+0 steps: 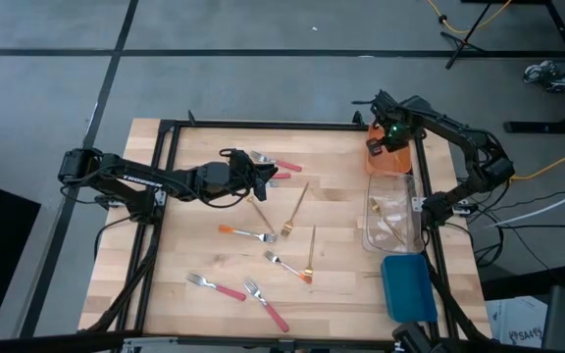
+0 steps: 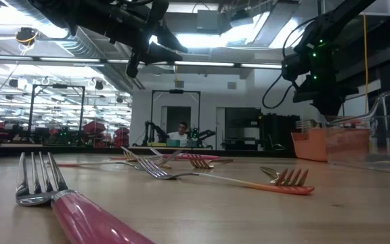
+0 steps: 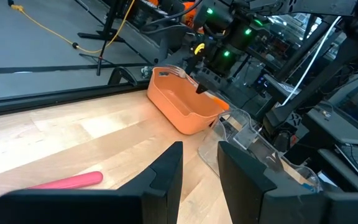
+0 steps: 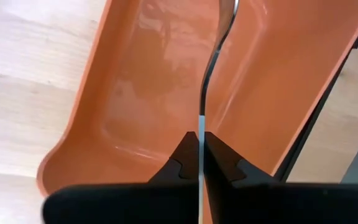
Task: Sort silverware by color (type)
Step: Put the orange fork into the orange bin
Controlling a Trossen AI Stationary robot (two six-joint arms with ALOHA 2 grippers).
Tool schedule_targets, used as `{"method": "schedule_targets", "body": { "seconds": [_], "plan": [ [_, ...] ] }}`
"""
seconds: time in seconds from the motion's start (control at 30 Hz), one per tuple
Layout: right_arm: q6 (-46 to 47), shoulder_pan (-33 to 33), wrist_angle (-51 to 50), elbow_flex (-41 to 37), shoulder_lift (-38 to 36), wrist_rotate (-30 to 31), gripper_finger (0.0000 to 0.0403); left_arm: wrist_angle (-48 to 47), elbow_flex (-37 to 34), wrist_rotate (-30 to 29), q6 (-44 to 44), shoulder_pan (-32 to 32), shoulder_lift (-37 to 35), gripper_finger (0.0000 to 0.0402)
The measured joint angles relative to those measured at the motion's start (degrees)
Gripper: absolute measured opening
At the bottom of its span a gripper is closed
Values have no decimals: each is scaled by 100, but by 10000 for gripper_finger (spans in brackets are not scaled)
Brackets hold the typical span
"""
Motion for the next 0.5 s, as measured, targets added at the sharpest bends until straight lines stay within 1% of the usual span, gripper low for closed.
{"method": "schedule_targets", "body": {
  "seconds": [0.5],
  "plan": [
    [124,-2,72,0,0,46,0,-11,0,2,7,-1,0,94]
  ]
}}
